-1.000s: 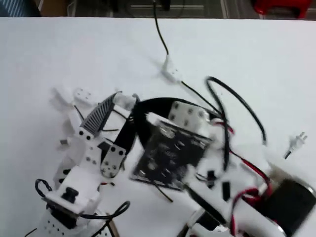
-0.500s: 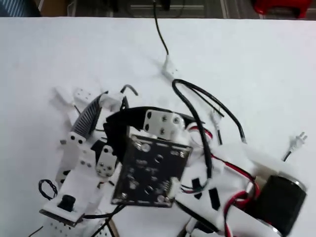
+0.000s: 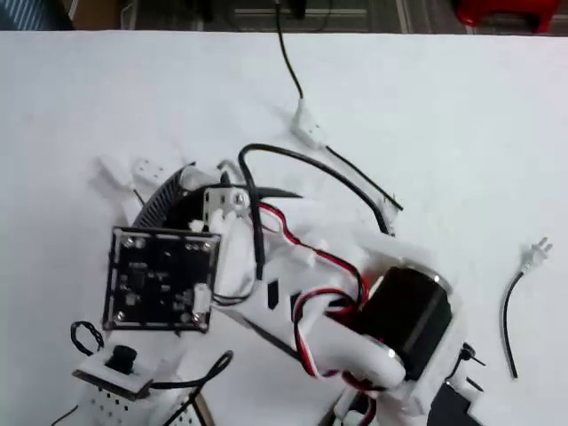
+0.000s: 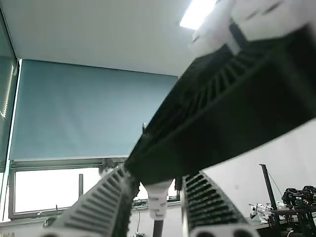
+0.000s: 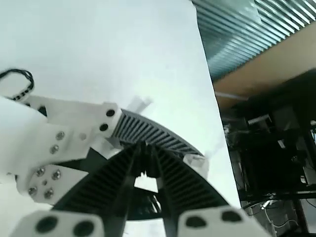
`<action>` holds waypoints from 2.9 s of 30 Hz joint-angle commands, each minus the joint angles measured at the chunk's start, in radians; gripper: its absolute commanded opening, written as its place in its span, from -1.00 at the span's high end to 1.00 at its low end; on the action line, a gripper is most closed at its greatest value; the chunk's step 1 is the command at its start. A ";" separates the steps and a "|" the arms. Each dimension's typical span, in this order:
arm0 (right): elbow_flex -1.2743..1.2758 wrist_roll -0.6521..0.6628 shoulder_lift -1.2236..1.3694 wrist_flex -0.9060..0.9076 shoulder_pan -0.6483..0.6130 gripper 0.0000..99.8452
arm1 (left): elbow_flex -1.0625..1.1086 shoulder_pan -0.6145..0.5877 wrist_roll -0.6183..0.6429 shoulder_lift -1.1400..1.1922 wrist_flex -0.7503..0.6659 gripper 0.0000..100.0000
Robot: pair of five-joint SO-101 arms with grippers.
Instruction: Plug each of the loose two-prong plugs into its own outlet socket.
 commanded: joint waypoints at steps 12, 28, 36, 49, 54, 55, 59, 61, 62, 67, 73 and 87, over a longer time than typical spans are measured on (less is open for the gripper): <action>-0.037 0.269 -0.010 -0.119 0.317 0.96 | -0.005 -0.010 -0.012 -0.010 -0.005 0.95; -0.005 0.224 -0.045 -0.074 0.105 0.96 | 0.026 -0.010 -0.012 -0.010 -0.011 0.95; -0.009 0.226 0.071 -0.133 0.275 0.96 | 0.026 -0.010 -0.012 -0.010 -0.011 0.95; -0.083 0.292 0.036 -0.145 0.389 0.96 | 0.026 -0.010 -0.012 -0.010 -0.006 0.95; -0.149 0.290 -0.061 -0.094 0.423 0.96 | 0.012 -0.010 -0.003 -0.008 0.089 0.95; -0.152 0.288 -0.074 -0.064 0.446 0.96 | -0.005 -0.010 -0.003 -0.004 0.137 0.95; -0.141 0.267 -0.119 0.027 0.608 0.96 | -0.118 -0.016 0.100 -0.004 0.373 0.95; -0.118 0.192 -0.137 0.022 0.736 0.96 | -0.175 -0.036 0.175 -0.002 0.453 0.95; -0.101 0.166 -0.143 0.022 0.788 0.96 | -0.196 -0.042 0.198 -0.002 0.477 0.95; 0.025 0.147 -0.163 0.024 0.967 0.96 | -0.328 -0.041 0.218 0.176 0.560 0.95; 0.282 0.146 -0.249 0.022 1.102 0.96 | -0.647 -0.039 0.219 0.579 0.736 0.95; 0.908 0.157 -0.576 -0.065 1.483 0.96 | -1.281 -0.039 0.215 1.069 1.427 0.95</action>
